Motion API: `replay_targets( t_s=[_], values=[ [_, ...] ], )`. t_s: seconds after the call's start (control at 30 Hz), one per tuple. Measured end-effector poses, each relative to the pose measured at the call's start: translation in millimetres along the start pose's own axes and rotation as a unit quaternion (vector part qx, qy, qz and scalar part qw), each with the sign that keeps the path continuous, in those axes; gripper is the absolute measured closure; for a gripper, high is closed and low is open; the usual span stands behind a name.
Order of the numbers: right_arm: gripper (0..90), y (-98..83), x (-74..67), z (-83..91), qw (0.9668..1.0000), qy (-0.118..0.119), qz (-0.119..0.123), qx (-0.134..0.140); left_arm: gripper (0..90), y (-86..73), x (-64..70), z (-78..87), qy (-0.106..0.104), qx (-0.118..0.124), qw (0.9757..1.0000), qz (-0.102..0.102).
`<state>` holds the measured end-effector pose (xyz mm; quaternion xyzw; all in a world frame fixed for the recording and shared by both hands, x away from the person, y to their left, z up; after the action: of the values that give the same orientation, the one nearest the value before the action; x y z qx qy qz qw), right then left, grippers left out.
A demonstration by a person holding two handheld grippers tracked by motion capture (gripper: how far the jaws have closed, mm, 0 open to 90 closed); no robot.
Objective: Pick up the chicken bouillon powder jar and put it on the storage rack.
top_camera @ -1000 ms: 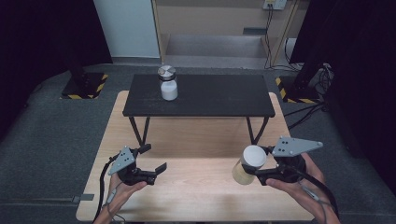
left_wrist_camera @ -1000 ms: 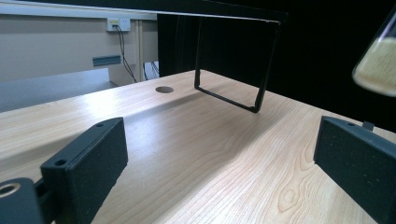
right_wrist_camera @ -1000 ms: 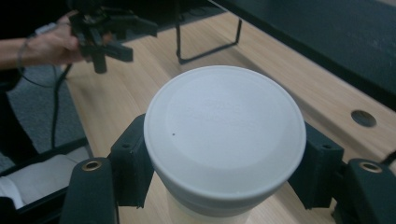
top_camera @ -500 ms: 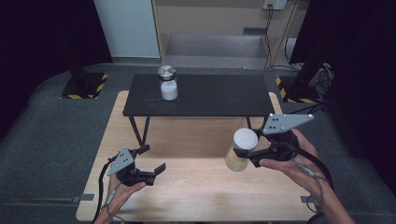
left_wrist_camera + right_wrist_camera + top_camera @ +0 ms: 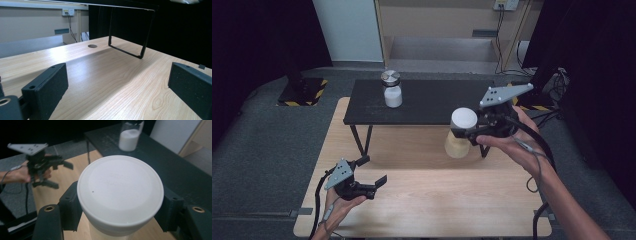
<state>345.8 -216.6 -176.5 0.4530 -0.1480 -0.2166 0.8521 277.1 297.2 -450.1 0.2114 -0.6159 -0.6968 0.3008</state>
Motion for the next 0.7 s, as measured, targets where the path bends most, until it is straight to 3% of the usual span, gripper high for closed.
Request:
replay_targets(
  t_s=[0.33, 0.43, 0.5, 0.7],
  values=[
    [33.8, 36.9, 25.4, -13.8, 0.9992, -0.04, -0.003, -0.002, 1.6, -0.1, -1.4, -0.4, -0.001, -0.003, 1.0, 0.0],
    [33.8, 44.5, 36.1, -21.3, 0.9987, -0.048, -0.014, -0.002, 1.5, -0.3, -1.8, -0.1, 0.0, -0.003, 1.0, 0.001],
    [33.8, 50.2, 43.6, -28.4, 0.9978, -0.065, -0.014, -0.007, 1.6, -0.3, -1.8, 0.5, 0.002, -0.002, 1.0, 0.001],
    [33.8, 50.9, 63.9, -42.3, 0.9952, -0.09, -0.038, -0.006, 1.6, -0.5, -2.3, 0.9, 0.003, -0.002, 1.0, 0.002]
  ],
)
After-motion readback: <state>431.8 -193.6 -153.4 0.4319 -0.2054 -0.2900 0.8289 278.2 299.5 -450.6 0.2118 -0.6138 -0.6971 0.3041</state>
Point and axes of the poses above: each handheld gripper's, and its own axes: z roughly backward along the jaws, y roughly out of its top, x roughly to its right, the point moved 6 cm from there along -z, roughly forward along the jaws, and after that the axes turned 1 degree about -x, right-handed, at the moved point
